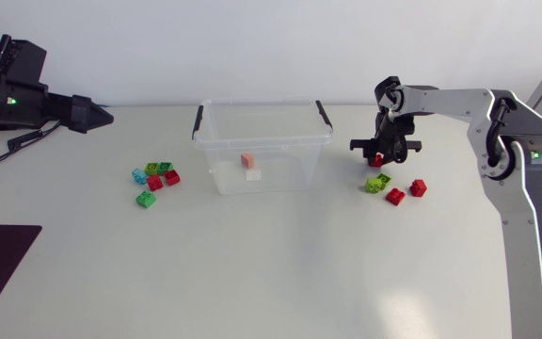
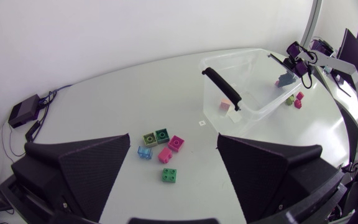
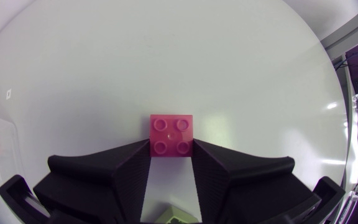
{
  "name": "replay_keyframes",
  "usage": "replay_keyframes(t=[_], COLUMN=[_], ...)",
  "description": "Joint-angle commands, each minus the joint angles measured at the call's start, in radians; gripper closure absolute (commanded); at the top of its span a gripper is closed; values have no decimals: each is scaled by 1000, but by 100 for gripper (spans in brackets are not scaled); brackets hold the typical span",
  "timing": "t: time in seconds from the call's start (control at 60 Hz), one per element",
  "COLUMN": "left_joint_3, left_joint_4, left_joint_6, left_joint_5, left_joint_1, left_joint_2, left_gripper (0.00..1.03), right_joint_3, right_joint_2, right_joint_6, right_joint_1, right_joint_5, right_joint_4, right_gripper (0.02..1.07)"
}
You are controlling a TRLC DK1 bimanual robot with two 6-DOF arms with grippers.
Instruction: Pick up the duplo bricks and place them in the container
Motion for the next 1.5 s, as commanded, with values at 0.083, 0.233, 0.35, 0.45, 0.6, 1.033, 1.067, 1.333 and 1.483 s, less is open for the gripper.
replay_keyframes(t=[0.083, 0.233, 0.35, 0.45, 0.6, 1.033, 1.067, 1.333, 1.483], left_joint_3=[-88, -165, -223, -268, -321, -352, -352, -341, -306], left_joint_4=[3, 44, 44, 44, 83, 253, 259, 408, 457], left_joint_6=[88, 152, 214, 247, 263, 244, 243, 203, 189], left_joint_5=[40, 42, 42, 40, 27, 8, 7, -33, -65], left_joint_1=[74, 117, 121, 112, 80, 32, 31, -49, -66], left_joint_2=[-14, 16, 52, 78, 124, 289, 292, 384, 447], left_gripper=[5, 5, 5, 5, 6, 6, 6, 8, 10], right_joint_3=[-196, -309, -349, -351, -332, -171, -160, -165, -302], right_joint_2=[-237, -427, -558, -635, -684, -495, -484, -503, -642], right_joint_6=[-22, -25, -25, -31, -68, -140, -145, -162, -175], right_joint_1=[41, 98, 159, 218, 316, 445, 445, 457, 440], right_joint_5=[24, 24, 28, 28, 22, -15, -15, -32, -47], right_joint_4=[50, 56, 51, 51, 100, 136, 134, 123, 159], right_gripper=[74, 74, 74, 74, 73, 59, 52, 20, 20])
